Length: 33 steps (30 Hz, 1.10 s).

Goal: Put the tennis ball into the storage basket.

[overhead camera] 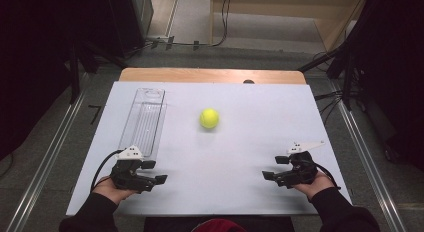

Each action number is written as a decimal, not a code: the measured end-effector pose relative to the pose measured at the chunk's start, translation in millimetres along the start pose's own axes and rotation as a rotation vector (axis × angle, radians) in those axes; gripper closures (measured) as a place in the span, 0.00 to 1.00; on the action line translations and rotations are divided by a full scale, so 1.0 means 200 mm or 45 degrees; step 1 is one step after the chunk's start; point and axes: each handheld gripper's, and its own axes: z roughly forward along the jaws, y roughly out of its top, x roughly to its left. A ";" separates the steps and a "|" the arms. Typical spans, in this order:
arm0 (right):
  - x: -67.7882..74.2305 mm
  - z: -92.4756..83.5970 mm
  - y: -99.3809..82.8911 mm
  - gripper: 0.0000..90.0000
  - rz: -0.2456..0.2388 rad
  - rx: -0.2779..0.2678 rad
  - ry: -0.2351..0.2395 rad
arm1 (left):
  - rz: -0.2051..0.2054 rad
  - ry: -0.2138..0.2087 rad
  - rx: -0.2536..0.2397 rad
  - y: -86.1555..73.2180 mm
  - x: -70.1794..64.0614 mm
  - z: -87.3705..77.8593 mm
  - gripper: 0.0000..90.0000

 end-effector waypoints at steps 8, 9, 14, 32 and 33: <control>0.00 0.00 0.00 0.16 0.000 0.003 0.000 | 0.001 -0.001 -0.001 0.00 0.00 0.00 0.31; 0.00 0.00 0.00 0.16 0.001 0.004 0.000 | 0.001 -0.004 0.001 0.00 0.00 0.00 0.31; 0.00 0.01 0.00 0.16 0.001 0.008 0.002 | -0.013 -0.071 -0.018 0.03 -0.03 -0.01 0.31; 0.00 0.00 0.00 0.16 -0.003 0.013 0.001 | -0.013 -0.038 -0.056 0.15 -0.11 0.00 0.31; 0.00 0.00 0.00 0.16 -0.002 0.014 0.002 | -0.012 -0.038 -0.059 0.15 -0.11 0.01 0.31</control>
